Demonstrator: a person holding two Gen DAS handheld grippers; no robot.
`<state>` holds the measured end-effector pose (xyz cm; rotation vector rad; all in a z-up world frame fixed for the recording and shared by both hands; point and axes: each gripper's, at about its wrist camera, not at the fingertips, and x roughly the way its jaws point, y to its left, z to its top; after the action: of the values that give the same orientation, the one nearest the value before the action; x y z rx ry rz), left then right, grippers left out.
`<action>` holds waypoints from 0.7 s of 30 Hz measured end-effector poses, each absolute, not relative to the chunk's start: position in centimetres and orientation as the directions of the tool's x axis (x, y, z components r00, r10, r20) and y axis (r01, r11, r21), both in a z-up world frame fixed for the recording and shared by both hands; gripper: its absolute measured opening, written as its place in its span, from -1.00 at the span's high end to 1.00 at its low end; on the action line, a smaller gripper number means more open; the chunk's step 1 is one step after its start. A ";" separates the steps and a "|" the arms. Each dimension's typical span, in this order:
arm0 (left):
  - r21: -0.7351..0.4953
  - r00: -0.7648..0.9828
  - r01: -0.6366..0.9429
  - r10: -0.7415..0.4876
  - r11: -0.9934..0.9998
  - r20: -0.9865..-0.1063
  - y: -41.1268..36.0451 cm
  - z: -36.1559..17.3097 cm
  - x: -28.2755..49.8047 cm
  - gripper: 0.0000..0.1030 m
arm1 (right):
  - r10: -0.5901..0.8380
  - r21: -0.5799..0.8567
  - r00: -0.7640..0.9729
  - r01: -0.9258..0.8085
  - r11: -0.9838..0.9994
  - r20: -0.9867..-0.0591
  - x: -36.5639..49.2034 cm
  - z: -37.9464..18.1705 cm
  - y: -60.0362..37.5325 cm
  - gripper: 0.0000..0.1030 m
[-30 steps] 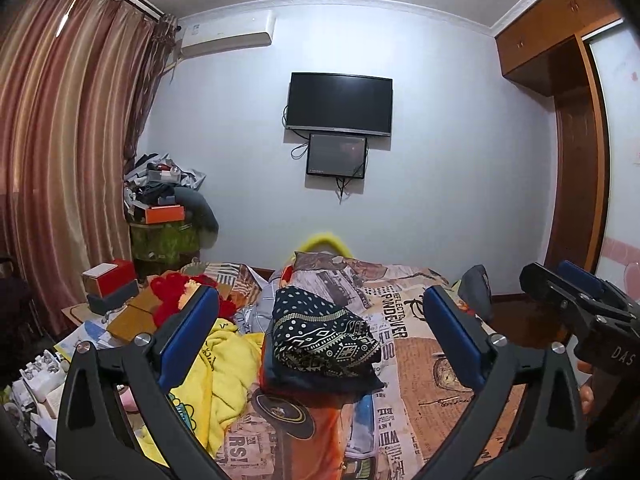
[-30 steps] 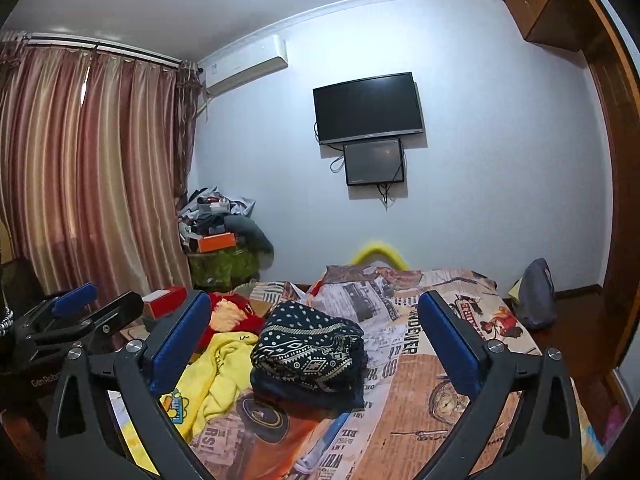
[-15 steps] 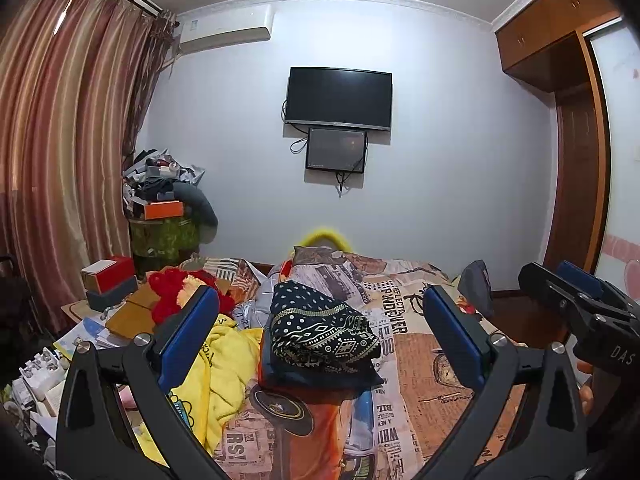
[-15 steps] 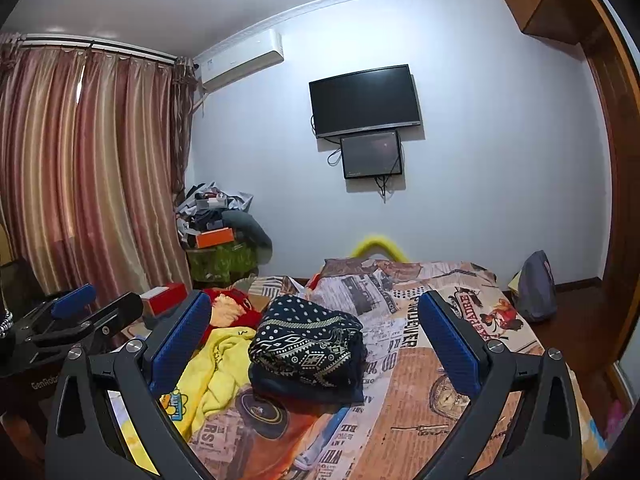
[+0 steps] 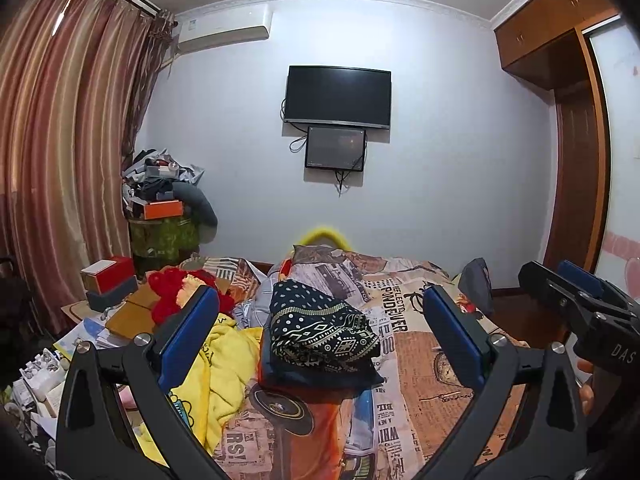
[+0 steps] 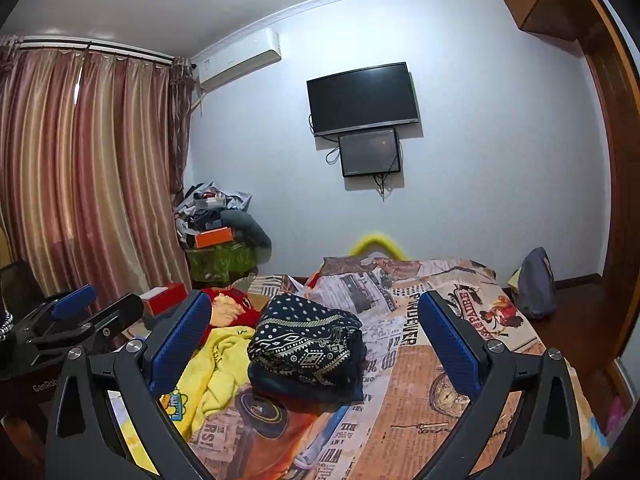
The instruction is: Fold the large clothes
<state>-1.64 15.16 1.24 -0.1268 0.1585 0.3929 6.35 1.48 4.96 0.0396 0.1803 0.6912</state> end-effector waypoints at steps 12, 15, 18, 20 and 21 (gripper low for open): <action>-0.097 0.915 -0.382 0.361 0.919 -0.180 15.3 1.0 -1.5 -0.99 | 0.635 0.099 0.757 -0.628 0.772 -0.155 6.4 4.9 1.5 -0.99; -0.100 0.920 -0.371 0.351 0.923 -0.176 15.3 0.9 -1.5 -0.99 | 0.634 0.097 0.758 -0.627 0.773 -0.155 6.4 4.8 1.6 -0.99; -0.098 0.922 -0.363 0.342 0.927 -0.179 15.3 1.0 -1.4 -0.99 | 0.634 0.099 0.757 -0.627 0.773 -0.155 6.4 4.8 1.6 -0.99; -0.098 0.923 -0.364 0.344 0.926 -0.175 15.2 1.0 -1.5 -0.99 | 0.634 0.099 0.758 -0.626 0.773 -0.155 6.4 4.9 1.6 -0.99; -0.098 0.922 -0.365 0.345 0.926 -0.174 15.2 1.0 -1.6 -0.99 | 0.634 0.099 0.757 -0.627 0.773 -0.156 6.4 4.8 1.6 -0.99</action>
<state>-1.59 15.19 0.96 -0.1301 0.1552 0.3652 6.44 1.56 4.85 0.0414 0.1844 0.6871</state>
